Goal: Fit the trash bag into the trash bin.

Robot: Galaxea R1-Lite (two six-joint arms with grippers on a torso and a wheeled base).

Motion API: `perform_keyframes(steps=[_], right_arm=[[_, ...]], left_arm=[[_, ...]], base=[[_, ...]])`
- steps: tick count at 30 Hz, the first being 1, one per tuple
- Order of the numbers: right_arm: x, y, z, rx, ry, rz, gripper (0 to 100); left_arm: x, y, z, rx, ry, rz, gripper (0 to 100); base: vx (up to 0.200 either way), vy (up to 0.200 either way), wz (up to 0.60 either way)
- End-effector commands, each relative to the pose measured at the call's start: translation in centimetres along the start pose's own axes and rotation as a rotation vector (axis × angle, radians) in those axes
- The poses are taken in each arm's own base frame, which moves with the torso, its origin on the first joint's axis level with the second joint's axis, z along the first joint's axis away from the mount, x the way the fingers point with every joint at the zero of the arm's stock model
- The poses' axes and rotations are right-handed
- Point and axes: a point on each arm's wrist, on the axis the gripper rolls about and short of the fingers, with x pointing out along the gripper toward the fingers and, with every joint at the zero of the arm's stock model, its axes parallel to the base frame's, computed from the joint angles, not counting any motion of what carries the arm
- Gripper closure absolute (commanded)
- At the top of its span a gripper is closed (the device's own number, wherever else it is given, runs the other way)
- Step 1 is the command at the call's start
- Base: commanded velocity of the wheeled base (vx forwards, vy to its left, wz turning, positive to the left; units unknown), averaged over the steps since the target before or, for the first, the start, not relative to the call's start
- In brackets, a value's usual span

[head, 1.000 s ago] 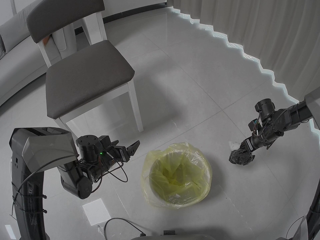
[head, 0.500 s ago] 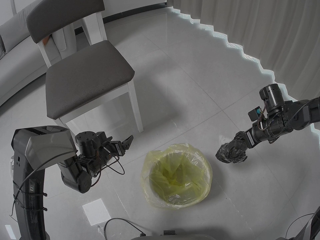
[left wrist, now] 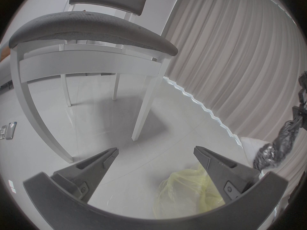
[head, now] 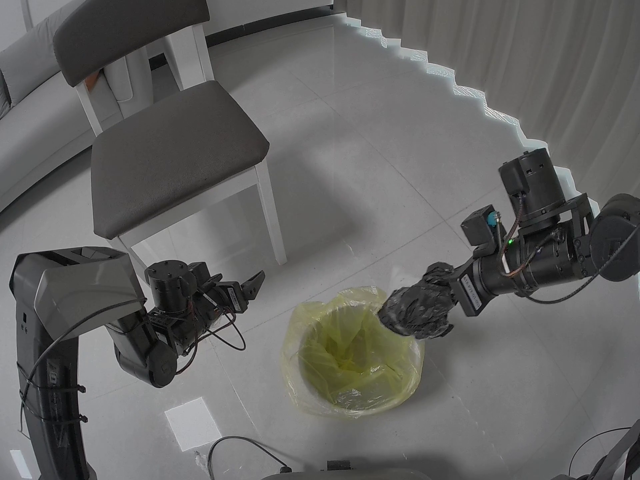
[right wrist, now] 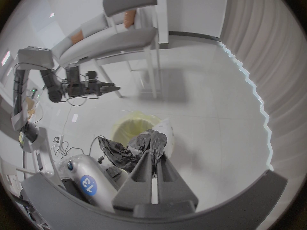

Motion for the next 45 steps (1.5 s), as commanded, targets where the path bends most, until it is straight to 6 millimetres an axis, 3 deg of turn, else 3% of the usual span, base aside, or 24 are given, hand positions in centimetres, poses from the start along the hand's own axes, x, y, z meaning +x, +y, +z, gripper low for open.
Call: perform_keyframes(steps=[1, 5, 6, 7, 10, 15, 23, 24, 35, 45], right_arm=[[-0.2, 3.8, 0.9, -0.069, -0.03, 0.085, 100], [1.4, 5.0, 0.8, -0.087, 0.002, 0.109, 100], [2.9, 5.5, 0.6, -0.091, 0.035, 0.119, 100], [2.9, 5.5, 0.6, -0.091, 0.035, 0.119, 100], [5.9, 5.9, 0.0, -0.095, 0.1, 0.131, 100], [8.8, 7.0, -1.0, -0.112, 0.169, 0.15, 100], [11.7, 7.4, -2.0, -0.111, 0.219, 0.159, 100], [13.2, 7.6, -2.2, -0.107, 0.237, 0.157, 100], [18.6, 5.8, -3.6, -0.053, 0.303, 0.119, 100], [23.6, 6.2, -5.6, -0.047, 0.364, 0.117, 100]], left_arm=[[-0.4, -0.2, 0.1, 0.001, -0.009, -0.005, 0], [-0.6, -0.2, 0.0, 0.001, -0.015, -0.006, 0], [-0.8, 0.0, 0.0, 0.001, -0.022, -0.001, 0], [-0.8, 0.0, 0.0, 0.001, -0.022, -0.001, 0], [-1.3, 0.4, -0.3, -0.002, -0.023, 0.008, 0], [-1.5, 1.3, -0.8, -0.007, -0.025, 0.033, 0], [-1.6, 2.6, -1.8, -0.013, -0.023, 0.06, 0], [-1.8, 2.8, -2.0, -0.015, -0.028, 0.063, 0], [-2.0, 2.8, -2.3, -0.016, -0.018, 0.064, 0], [-1.4, 1.1, -2.9, -0.007, -0.011, 0.013, 0]], base=[[0.0, 0.0, 0.0], [0.0, 0.0, 0.0], [0.0, 0.0, 0.0], [0.0, 0.0, 0.0], [0.0, 0.0, 0.0], [0.0, 0.0, 0.0], [0.0, 0.0, 0.0], [0.0, 0.0, 0.0], [0.0, 0.0, 0.0], [0.0, 0.0, 0.0]])
